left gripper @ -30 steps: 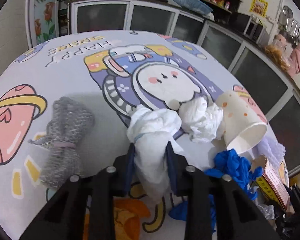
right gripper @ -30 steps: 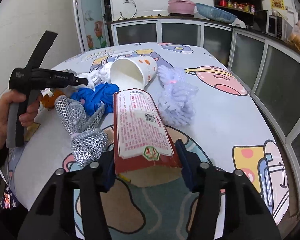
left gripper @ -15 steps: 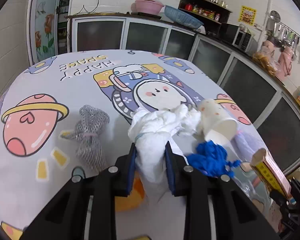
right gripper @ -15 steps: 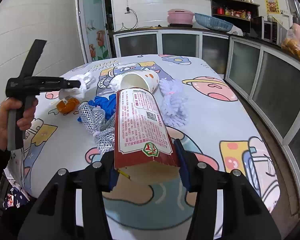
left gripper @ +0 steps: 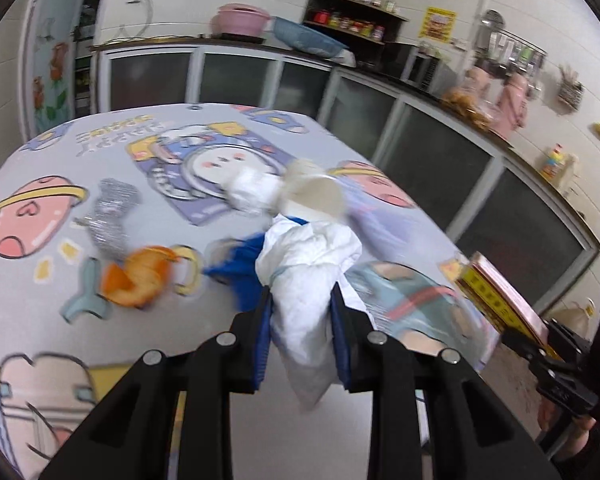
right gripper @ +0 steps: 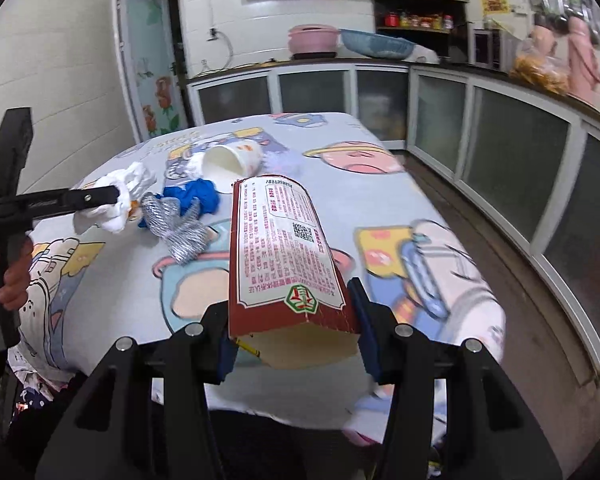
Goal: Collect trash
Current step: 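Carry the tissue and red box over the bin and release both, then grasp the white tissue with the left tool while the right tool grasps the silver mesh scrubber, then carry the tissue and mesh scrubber over the bin and open both tools, then move both open tools back over the table toward the remaining items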
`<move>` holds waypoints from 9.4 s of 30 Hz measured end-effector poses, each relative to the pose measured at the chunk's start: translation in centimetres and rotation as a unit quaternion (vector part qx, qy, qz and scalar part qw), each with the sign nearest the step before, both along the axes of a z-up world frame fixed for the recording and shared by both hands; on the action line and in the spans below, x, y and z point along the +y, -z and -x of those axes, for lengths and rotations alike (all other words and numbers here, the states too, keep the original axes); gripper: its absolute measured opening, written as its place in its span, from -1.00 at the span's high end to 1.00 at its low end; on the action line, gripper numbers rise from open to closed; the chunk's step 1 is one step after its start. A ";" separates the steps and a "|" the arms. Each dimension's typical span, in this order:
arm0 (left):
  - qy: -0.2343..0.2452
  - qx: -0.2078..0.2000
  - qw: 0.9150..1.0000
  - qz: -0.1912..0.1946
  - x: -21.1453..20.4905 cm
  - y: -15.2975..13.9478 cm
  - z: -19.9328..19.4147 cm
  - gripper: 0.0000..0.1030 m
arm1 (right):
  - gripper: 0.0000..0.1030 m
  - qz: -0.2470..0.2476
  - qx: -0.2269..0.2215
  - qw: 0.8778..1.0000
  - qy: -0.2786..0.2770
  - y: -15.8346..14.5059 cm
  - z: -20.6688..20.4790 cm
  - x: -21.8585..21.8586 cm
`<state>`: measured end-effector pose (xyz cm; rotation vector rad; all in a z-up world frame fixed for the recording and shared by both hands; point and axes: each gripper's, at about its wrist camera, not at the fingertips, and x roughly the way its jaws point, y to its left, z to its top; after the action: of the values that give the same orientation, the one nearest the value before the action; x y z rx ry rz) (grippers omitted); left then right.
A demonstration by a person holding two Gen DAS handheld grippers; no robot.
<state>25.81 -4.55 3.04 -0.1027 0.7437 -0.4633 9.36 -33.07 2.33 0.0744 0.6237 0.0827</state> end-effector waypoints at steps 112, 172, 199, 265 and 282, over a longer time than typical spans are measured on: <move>-0.003 -0.040 0.995 -0.097 1.3 -1.2 -11.3 -0.85 | -0.38 0.024 -0.010 0.988 -0.151 0.9 -9.4 9.0; 0.059 0.003 0.998 -0.003 3.3 -1.5 -13.8 0.46 | 0.50 0.002 0.019 0.986 -0.166 0.0 -9.2 10.7; 0.261 0.018 0.965 0.037 -12.6 0.6 5.4 0.44 | 0.50 -0.011 0.052 0.995 0.082 1.8 6.3 -7.5; 0.196 -0.033 0.980 0.018 -15.4 0.9 10.3 -0.85 | -0.44 -0.016 0.044 0.971 0.236 6.5 14.4 -17.8; -0.099 -0.080 0.989 -0.081 8.7 -2.4 1.9 -0.85 | -0.45 0.012 -0.014 1.000 0.010 0.7 -1.1 -0.8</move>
<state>23.87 4.18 5.39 0.0134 0.6029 -0.2184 10.46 -33.83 1.60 0.0571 0.5958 0.0563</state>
